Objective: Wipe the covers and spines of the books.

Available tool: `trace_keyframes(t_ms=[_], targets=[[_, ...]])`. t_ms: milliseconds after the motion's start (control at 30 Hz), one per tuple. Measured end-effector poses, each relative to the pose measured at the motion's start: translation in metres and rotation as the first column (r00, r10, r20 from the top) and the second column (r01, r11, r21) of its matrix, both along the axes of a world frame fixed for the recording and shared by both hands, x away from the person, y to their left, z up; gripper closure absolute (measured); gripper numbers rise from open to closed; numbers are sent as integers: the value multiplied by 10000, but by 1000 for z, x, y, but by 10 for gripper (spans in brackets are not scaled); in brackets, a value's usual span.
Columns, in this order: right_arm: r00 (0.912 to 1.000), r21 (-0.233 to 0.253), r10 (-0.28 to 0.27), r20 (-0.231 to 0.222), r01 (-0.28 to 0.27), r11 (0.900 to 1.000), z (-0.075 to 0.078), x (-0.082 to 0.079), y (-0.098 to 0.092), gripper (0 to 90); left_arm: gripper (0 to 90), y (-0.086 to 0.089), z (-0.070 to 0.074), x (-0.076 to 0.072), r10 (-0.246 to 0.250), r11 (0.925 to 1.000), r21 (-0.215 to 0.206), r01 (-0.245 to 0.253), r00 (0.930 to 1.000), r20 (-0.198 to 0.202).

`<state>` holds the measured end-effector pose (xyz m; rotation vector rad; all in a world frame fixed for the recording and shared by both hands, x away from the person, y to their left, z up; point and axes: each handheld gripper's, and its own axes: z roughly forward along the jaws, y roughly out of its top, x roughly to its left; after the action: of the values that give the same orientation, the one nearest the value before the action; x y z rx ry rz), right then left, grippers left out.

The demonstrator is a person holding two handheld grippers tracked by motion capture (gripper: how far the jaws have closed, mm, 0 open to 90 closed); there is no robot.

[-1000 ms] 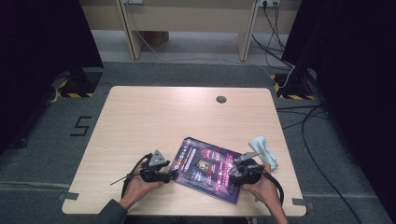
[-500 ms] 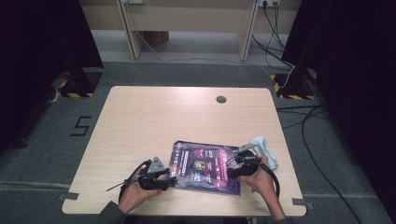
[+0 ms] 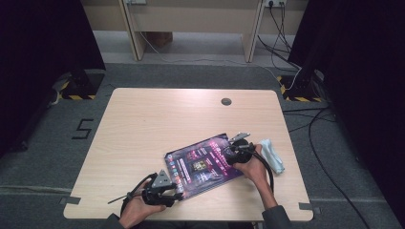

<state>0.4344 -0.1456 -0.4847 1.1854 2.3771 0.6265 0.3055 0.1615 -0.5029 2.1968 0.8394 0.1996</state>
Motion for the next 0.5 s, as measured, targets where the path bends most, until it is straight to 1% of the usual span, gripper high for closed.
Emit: trace_keyframes(t_ms=[33, 67, 167, 233, 333, 367, 400, 433, 500], targets=[[9999, 231, -21, -158, 24, 9997, 1, -1, 0, 319, 543, 1, 0, 1, 78, 9998, -160, -78, 10000, -57], [9997, 432, 109, -222, -99, 9990, 2, -4, -1, 319, 535, 3, 1, 3, 221, 9996, -172, -220, 9997, 70], [9985, 481, 499, -234, -487, 9977, 7, -17, 0, 319, 502, 11, 4, 15, 786, 9967, -213, -777, 9959, 452], [9980, 605, 593, -209, -579, 9965, 8, -25, 0, 318, 493, 15, 5, 24, 1120, 9936, -227, -1108, 9920, 588], [9956, 786, 918, -202, -900, 9928, 8, -39, 2, 318, 487, 19, 6, 36, 1421, 9898, -137, -1415, 9865, 810], [9956, 786, 918, -202, -900, 9928, 8, -39, 2, 318, 487, 19, 6, 36, 1421, 9898, -137, -1415, 9865, 810], [9952, 944, 958, -178, -938, 9911, 7, -51, 3, 322, 487, 20, 5, 40, 1584, 9874, -135, -1578, 9837, 856], [9944, 933, 1048, -122, -1032, 9903, 7, -56, 4, 324, 488, 20, 4, 44, 1608, 9869, -45, -1611, 9826, 933], [9925, 866, 1207, -189, -1187, 9892, 5, -62, 5, 323, 489, 19, 4, 48, 1667, 9859, -23, -1674, 9801, 1079]])
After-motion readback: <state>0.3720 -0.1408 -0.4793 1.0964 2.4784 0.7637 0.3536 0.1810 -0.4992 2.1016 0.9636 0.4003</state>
